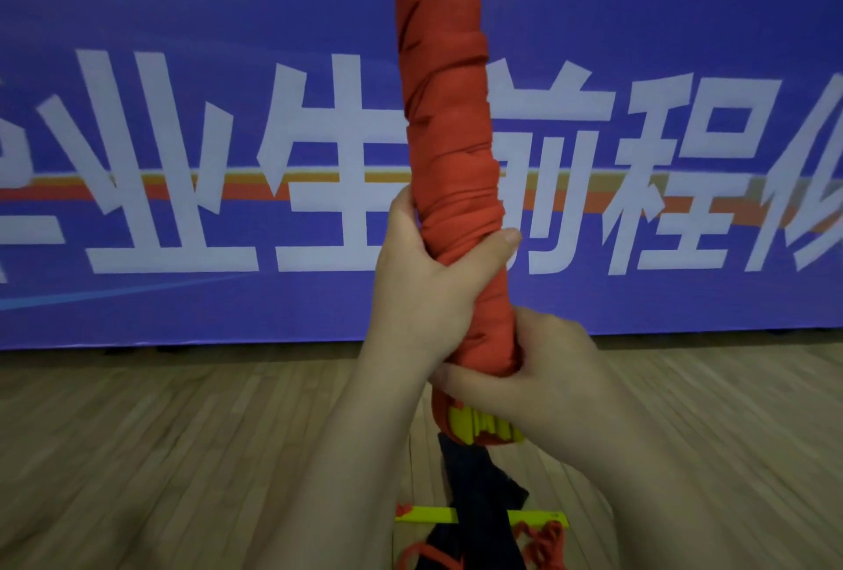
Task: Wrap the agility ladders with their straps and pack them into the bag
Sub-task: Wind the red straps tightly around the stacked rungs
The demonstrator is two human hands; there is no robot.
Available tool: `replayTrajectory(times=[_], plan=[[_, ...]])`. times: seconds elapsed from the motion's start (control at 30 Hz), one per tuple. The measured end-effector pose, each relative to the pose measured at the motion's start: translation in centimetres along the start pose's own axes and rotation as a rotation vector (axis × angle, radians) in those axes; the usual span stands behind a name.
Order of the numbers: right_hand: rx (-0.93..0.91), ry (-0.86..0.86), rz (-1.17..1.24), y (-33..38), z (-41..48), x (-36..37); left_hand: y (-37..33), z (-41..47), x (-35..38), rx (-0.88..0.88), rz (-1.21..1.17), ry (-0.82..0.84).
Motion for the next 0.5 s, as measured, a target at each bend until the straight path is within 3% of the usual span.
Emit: replayTrajectory(times=[0.1,0.2,0.37,0.5], plan=[[0.046,-0.116,-0.149,-0.3,-0.7,-1.7,3.0,0.5,0.0,-0.158,-0.113,-0.038],[0.036,-0.214,-0.092,-0.8,-1.7,-2.8,6.7,0.9,0.2,-0.379,-0.270,-0.058],[-0.125,-0.191,0.497,-2.7,-1.8,-1.7,11.9,1.4,0.2,-0.696,-0.458,-0.033],[-0.325,-0.095,0.552,-3.9,-0.1,0.4,13.7,0.4,1.5,-0.897,-0.543,0.080]])
Point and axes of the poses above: each hand's wrist, its own z-axis towards the middle knuckle, its own x-axis out of the palm, y = z × x, the point moved 10 cm from there along z, towards the middle knuckle, and after that the axes turned 12 degrees about -x, right-handed, at the moved point
